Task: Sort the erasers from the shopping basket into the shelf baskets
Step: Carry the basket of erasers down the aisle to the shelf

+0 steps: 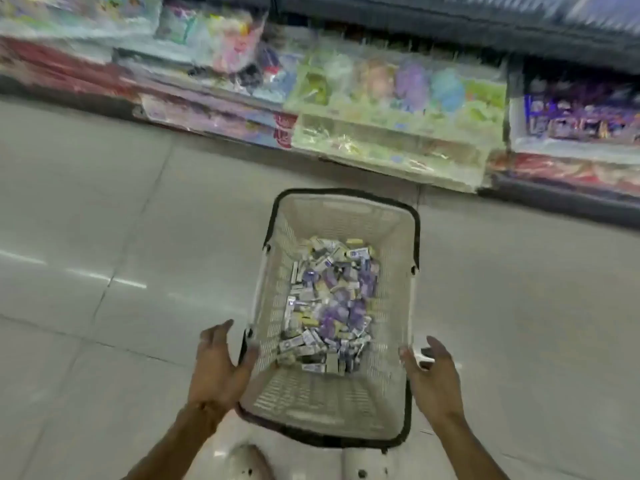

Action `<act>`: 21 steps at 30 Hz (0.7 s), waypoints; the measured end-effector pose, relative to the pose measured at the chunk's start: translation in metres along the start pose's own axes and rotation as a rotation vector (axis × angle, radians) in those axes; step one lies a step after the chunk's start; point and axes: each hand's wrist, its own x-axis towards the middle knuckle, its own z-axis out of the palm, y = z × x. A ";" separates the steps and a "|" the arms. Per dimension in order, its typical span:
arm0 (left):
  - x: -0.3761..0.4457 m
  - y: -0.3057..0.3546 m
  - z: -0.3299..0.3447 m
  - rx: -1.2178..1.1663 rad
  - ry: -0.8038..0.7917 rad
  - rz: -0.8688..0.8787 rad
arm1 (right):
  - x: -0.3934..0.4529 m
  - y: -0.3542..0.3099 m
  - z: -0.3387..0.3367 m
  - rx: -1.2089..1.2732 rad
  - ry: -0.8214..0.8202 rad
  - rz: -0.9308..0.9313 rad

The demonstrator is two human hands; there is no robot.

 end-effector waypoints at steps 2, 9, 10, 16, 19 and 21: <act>0.022 -0.009 0.022 0.027 0.024 -0.003 | 0.022 0.013 0.020 -0.038 0.000 -0.099; 0.058 -0.015 0.066 -0.041 0.157 -0.016 | 0.048 0.033 0.046 -0.173 0.222 -0.300; 0.056 -0.015 0.066 -0.044 0.169 -0.019 | 0.047 0.031 0.044 -0.177 0.222 -0.312; 0.004 -0.021 0.040 -0.145 0.258 -0.074 | 0.016 0.000 0.016 -0.241 0.113 -0.350; -0.042 -0.028 0.006 -0.201 0.281 -0.193 | -0.022 -0.027 0.000 -0.298 0.015 -0.388; -0.076 -0.027 -0.026 -0.237 0.302 -0.271 | -0.052 -0.053 -0.011 -0.336 -0.032 -0.427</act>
